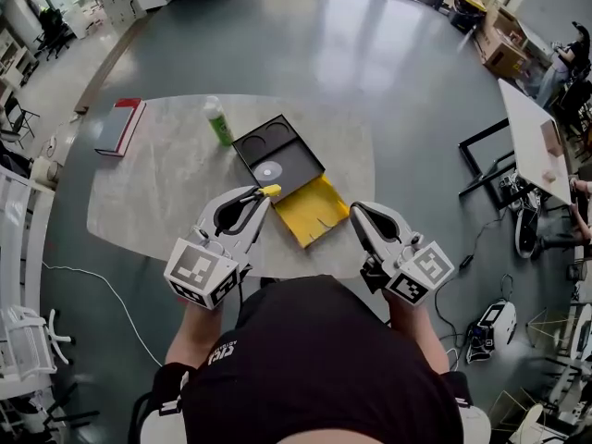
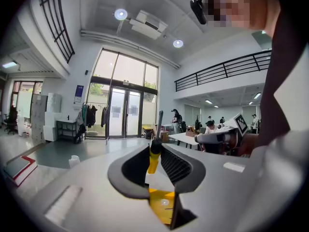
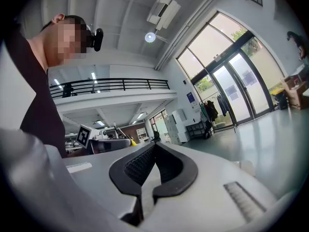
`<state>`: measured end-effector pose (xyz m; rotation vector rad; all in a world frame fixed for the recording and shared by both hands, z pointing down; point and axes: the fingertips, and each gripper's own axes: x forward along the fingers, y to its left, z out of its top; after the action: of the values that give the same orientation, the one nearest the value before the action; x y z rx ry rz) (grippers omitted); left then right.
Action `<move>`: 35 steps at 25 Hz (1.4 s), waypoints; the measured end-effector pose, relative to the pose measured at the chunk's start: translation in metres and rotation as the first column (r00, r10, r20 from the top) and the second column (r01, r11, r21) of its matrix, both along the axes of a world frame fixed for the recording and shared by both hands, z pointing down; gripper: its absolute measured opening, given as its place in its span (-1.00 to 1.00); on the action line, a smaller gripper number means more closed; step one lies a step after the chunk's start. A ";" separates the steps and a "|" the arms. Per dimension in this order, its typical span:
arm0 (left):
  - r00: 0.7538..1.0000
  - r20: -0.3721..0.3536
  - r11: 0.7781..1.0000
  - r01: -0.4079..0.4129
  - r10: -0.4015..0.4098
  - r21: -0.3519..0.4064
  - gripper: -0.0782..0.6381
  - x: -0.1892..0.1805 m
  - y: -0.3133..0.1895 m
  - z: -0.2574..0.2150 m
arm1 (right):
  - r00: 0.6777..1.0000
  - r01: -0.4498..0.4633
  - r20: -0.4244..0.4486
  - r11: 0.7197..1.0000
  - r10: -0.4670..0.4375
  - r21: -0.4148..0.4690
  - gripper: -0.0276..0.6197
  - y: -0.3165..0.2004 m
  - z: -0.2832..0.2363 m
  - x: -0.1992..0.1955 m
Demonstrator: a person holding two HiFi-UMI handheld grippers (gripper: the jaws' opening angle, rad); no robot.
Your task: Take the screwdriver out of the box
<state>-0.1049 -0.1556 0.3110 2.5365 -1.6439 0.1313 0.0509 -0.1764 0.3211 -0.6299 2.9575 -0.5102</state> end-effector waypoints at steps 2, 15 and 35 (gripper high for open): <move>1.000 -0.018 1.000 0.019 -0.019 -0.011 -0.58 -0.004 -0.001 0.003 | 1.000 -0.005 0.008 1.000 0.005 0.012 -0.88 0.000 -0.005 0.001; 0.999 -0.019 0.999 0.040 -0.040 0.004 -0.58 -0.012 -0.006 -0.002 | 1.000 0.007 0.007 0.998 -0.008 0.070 -0.88 0.001 -0.015 -0.003; 0.999 -0.015 0.999 0.049 -0.049 0.008 -0.58 -0.010 -0.004 -0.003 | 1.000 0.014 -0.011 0.998 -0.013 0.067 -0.88 0.001 -0.008 -0.001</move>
<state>-0.1147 -0.1599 0.3085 2.4951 -1.7033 0.1006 0.0495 -0.1750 0.3126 -0.6077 2.9767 -0.4073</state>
